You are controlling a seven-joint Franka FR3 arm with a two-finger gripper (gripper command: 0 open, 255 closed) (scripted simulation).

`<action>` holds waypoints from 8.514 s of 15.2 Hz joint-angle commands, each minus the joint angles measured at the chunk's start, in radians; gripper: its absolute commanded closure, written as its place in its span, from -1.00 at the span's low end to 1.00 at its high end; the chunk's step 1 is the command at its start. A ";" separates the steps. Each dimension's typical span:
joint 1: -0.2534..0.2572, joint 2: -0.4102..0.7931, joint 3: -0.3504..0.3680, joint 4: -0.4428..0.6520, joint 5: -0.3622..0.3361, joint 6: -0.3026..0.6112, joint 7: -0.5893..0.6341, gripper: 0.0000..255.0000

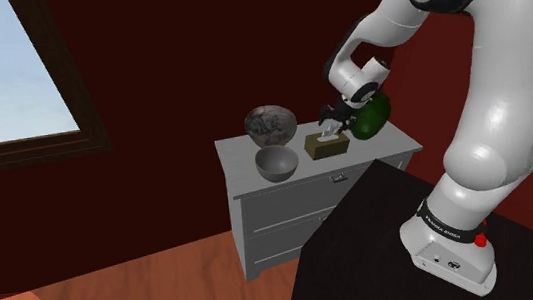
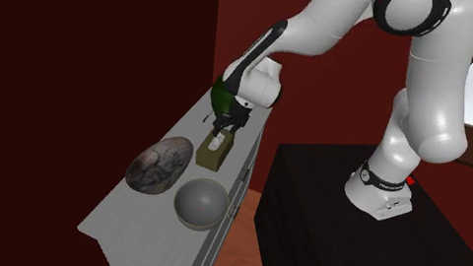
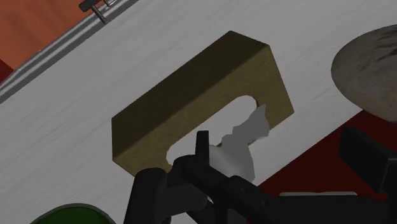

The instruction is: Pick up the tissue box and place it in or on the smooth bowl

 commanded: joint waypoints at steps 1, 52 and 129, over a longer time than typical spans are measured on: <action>-0.022 0.041 0.016 0.035 0.058 0.002 -0.047 -1.00; 0.125 -0.226 -0.163 -0.054 -0.435 -0.096 0.431 1.00; 0.373 -0.323 0.165 -0.259 -1.067 0.207 1.542 -1.00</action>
